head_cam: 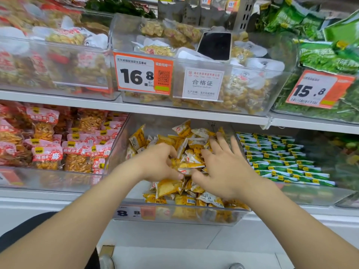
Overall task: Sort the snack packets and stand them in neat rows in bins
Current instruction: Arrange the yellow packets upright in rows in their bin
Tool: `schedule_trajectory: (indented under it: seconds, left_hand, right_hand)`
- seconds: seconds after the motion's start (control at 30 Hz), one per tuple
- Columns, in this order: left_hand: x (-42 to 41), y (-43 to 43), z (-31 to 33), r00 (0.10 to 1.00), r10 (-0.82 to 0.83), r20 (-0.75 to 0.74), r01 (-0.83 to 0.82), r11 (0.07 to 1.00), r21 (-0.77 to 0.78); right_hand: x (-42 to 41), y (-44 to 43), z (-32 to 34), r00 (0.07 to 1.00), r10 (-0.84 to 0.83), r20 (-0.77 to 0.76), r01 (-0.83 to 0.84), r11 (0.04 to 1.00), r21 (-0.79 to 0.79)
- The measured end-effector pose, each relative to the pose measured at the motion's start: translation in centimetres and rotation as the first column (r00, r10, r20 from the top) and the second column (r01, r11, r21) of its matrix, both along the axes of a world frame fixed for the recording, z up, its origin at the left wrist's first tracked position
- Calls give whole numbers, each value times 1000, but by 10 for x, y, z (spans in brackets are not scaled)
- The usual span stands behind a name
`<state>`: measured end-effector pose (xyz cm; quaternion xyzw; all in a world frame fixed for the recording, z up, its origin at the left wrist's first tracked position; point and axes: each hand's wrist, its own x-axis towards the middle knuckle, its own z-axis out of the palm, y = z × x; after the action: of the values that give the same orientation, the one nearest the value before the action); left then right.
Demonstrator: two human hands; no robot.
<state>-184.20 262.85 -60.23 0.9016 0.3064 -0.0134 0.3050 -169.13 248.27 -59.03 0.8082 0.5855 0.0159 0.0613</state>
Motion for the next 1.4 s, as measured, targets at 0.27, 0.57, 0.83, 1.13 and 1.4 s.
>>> schedule_trajectory:
  seconds: [0.27,0.57,0.83,1.13,1.4]
  left_hand:
    - [-10,15,3,998,22,63,-22,1000,-5]
    - [41,48,-15,854,444,-270,-382,888,255]
    - [69,76,-40,846,482,-229,-450,875,180]
    - [38,39,-29,980,201,-8,-196,961,194]
    - [-12,-13,8,994,-111,-16,108,985,-135]
  right_hand:
    - [-30,29,-1,980,102,-170,-66,976,207]
    - [-51,65,-2,995,41,-92,-45,998,-37]
    - [-33,87,-2,947,-113,-300,173,968,183]
    - [-18,102,-8,930,-36,-366,178,915,363]
    - [5,121,-24,941,44,-335,33,975,219]
